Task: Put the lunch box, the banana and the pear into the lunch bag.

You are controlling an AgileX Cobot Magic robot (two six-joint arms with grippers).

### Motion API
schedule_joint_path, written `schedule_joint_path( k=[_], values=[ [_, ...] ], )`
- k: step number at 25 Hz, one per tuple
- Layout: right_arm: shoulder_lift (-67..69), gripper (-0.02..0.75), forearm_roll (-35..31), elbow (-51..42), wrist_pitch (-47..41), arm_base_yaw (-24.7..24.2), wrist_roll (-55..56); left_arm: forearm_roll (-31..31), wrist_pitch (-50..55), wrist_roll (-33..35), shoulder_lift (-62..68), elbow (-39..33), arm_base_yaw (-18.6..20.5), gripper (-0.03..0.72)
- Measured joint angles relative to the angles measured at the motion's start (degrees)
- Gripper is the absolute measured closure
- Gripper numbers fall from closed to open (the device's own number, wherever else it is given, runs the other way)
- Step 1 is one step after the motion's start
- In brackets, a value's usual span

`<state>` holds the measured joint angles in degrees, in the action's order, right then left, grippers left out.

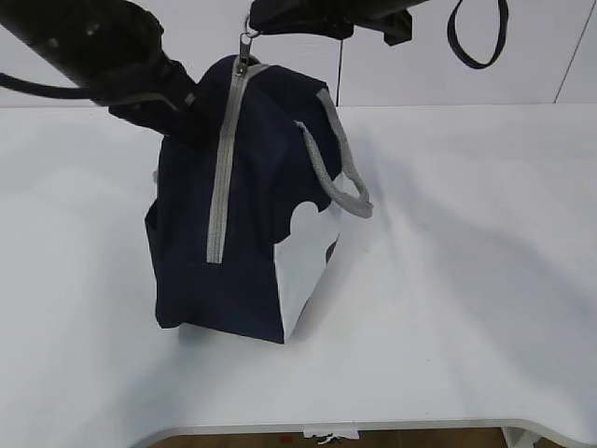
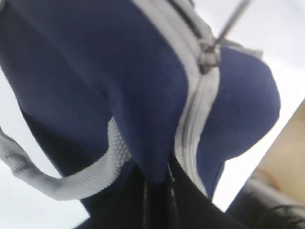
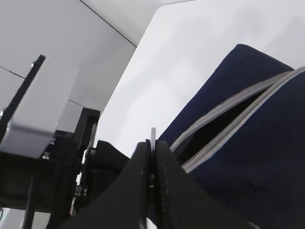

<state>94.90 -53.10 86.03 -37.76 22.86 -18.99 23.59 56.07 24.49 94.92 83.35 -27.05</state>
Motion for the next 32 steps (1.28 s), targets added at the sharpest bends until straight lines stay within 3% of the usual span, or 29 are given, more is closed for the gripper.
schedule_joint_path(
  k=[10, 17, 32],
  values=[
    [0.39, 0.737, -2.09, 0.00, 0.36, 0.00, -1.73, -6.90, 4.04, 8.26, 0.00, 0.43, 0.00, 0.695],
    [1.07, 0.737, 0.39, 0.00, 2.82, -0.36, -1.97, -10.23, 5.39, 8.85, -1.78, 0.43, 0.00, 0.695],
    [7.76, 0.737, 4.21, 0.18, 4.96, -7.32, -1.97, -12.51, 8.31, 9.11, -4.57, 0.09, 0.00, 0.696]
  ],
)
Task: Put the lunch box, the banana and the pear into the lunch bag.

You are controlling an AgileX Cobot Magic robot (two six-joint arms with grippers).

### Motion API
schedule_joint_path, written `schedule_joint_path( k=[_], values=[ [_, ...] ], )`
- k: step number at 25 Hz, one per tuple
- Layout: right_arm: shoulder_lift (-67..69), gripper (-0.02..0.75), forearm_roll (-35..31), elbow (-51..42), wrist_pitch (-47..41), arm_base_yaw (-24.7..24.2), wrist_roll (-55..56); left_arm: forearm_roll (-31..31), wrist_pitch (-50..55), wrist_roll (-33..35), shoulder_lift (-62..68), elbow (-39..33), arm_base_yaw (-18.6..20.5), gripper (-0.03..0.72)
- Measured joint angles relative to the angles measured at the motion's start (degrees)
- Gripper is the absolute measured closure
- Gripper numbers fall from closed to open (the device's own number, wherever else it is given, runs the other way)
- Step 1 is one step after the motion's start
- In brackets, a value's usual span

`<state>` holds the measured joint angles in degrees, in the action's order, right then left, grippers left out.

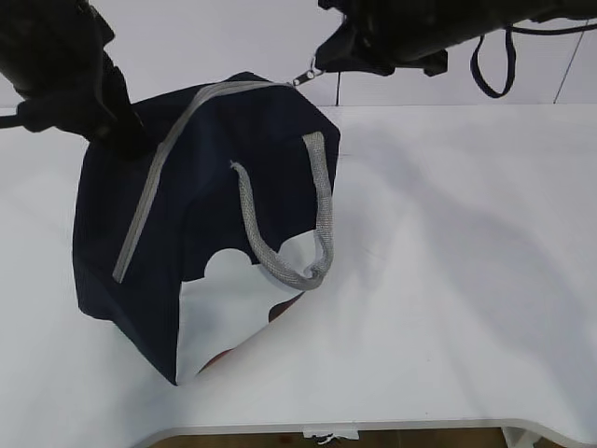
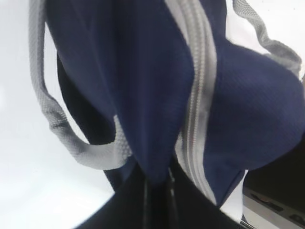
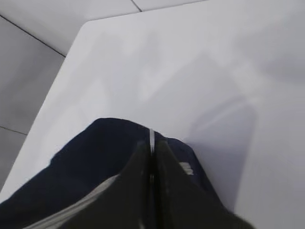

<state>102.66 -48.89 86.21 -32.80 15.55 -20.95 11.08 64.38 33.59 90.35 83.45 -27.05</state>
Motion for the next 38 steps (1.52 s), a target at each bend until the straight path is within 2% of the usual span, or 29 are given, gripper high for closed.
schedule_joint_path(
  k=[10, 17, 20, 23, 26, 30, 38],
  values=[
    [6.07, 0.737, 0.20, 0.23, -1.19, -1.84, 0.00, -0.46, 0.92, 0.02, -1.06, -0.04, 0.00, 0.696],
    [6.07, 0.737, -7.67, 0.50, -3.38, -2.06, -4.85, -0.71, 0.90, -0.33, -1.27, -0.04, 0.00, 0.690],
    [6.07, 0.737, -8.64, 0.50, -3.88, -2.06, -5.50, -0.71, 0.03, -2.43, -1.31, -0.04, 0.00, 0.619],
    [6.07, 0.737, -8.94, 0.50, -4.00, -2.06, -5.74, -0.82, -0.93, -4.45, -1.93, -0.04, 0.00, 0.452],
    [6.07, 0.737, -9.08, 0.50, -4.00, -2.06, -5.74, -0.68, -1.30, -5.73, -2.73, -0.04, 0.00, 0.339],
    [6.07, 0.737, -9.08, 0.50, -4.23, -2.06, -5.83, 0.43, -2.20, -6.96, -2.95, 2.28, 0.00, 0.306],
    [6.07, 0.737, -9.12, 0.50, -4.84, -2.06, -5.95, 2.71, -0.98, -9.99, 3.20, 13.67, 0.04, 0.298]
  ],
)
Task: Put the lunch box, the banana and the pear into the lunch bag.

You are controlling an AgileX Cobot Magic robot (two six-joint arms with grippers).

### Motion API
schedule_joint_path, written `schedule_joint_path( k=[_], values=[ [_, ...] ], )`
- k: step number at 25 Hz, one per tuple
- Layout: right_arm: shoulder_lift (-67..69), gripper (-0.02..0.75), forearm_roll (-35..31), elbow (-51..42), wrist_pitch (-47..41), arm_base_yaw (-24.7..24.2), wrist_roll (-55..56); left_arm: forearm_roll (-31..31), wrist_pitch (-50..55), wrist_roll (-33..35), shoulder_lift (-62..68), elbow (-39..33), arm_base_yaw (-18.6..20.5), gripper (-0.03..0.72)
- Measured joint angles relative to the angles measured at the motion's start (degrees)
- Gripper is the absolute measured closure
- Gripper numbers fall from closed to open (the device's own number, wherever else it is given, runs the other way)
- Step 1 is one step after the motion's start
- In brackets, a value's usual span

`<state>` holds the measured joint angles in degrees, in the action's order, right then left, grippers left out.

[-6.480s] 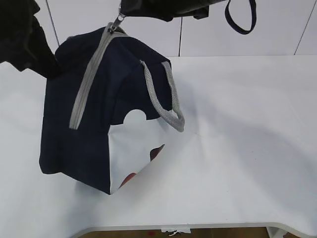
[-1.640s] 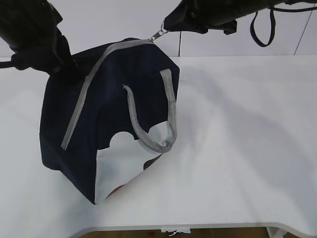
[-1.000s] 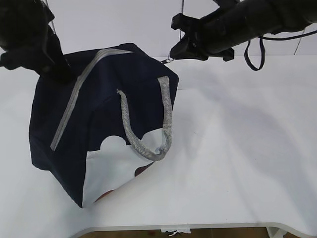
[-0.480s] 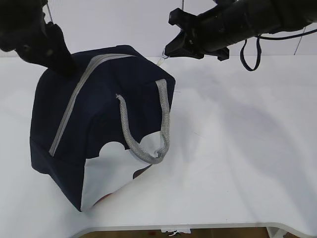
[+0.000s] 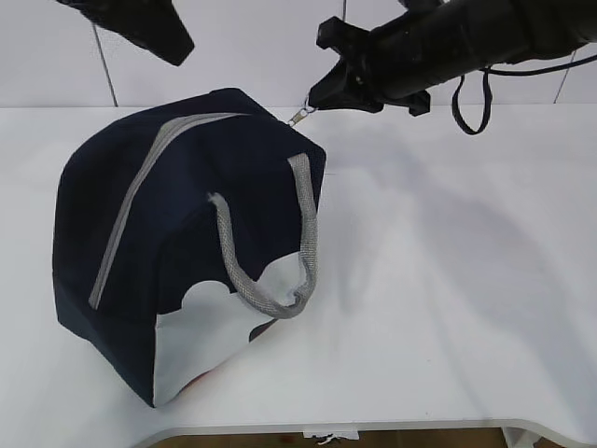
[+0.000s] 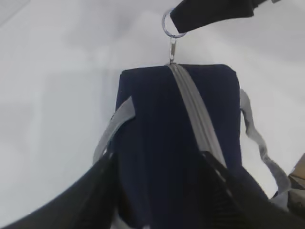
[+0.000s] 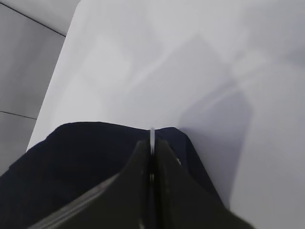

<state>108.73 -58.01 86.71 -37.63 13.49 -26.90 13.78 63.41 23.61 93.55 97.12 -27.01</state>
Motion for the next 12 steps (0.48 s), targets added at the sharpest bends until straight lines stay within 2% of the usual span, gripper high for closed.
schedule_joint_path(
  k=[6, 12],
  values=[
    [0.00, 0.737, 0.00, 0.00, -0.98, 0.00, -0.59, 3.74, 5.88, -3.45, 10.25, 9.93, 0.32, 0.296],
    [0.00, 0.737, 0.00, 0.00, -1.07, 0.00, -0.77, 5.99, 7.70, -3.95, 17.39, 17.76, 3.05, 0.296]
  ],
)
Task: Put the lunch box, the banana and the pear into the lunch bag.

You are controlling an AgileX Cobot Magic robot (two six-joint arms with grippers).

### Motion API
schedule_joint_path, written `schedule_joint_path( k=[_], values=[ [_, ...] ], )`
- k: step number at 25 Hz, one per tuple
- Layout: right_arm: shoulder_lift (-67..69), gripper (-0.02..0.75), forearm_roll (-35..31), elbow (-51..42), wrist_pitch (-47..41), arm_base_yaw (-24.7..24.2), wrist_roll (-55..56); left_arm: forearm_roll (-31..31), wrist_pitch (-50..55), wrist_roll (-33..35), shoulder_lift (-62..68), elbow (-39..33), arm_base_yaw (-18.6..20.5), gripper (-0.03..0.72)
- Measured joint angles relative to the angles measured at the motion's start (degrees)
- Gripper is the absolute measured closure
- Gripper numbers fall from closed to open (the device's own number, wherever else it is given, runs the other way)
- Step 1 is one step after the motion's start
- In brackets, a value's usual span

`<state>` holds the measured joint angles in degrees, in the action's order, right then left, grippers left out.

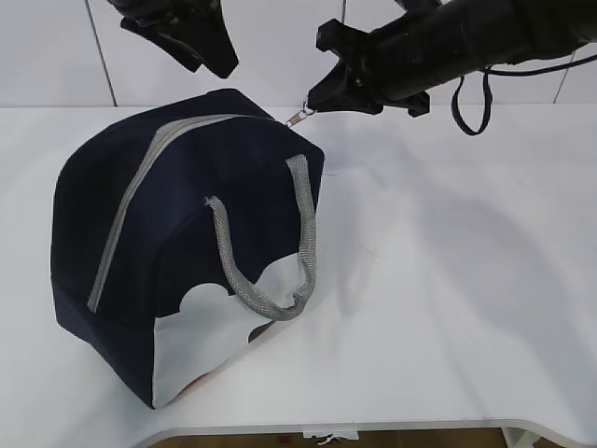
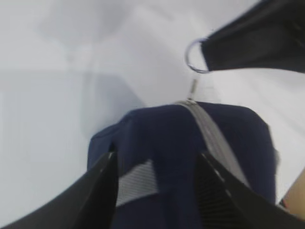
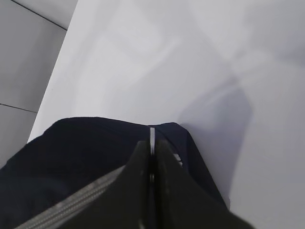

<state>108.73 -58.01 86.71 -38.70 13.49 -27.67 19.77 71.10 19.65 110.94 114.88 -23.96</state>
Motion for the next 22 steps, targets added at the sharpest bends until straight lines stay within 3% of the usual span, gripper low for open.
schedule_joint_path(
  k=[5, 10, 22],
  values=[
    [0.00, 0.737, 0.00, 0.00, 0.00, 0.00, -0.13, 6.42, 0.00, -0.12, 3.65, 1.68, 3.26, 0.296],
    [0.00, 0.737, 0.00, 0.00, 0.00, 0.00, -0.26, 10.97, 0.00, -0.12, 4.25, 1.78, 3.38, 0.296],
    [0.00, 0.737, 0.00, 0.00, 0.10, 0.00, -0.40, 10.49, 0.00, -0.12, 5.02, 1.78, 3.38, 0.296]
  ],
)
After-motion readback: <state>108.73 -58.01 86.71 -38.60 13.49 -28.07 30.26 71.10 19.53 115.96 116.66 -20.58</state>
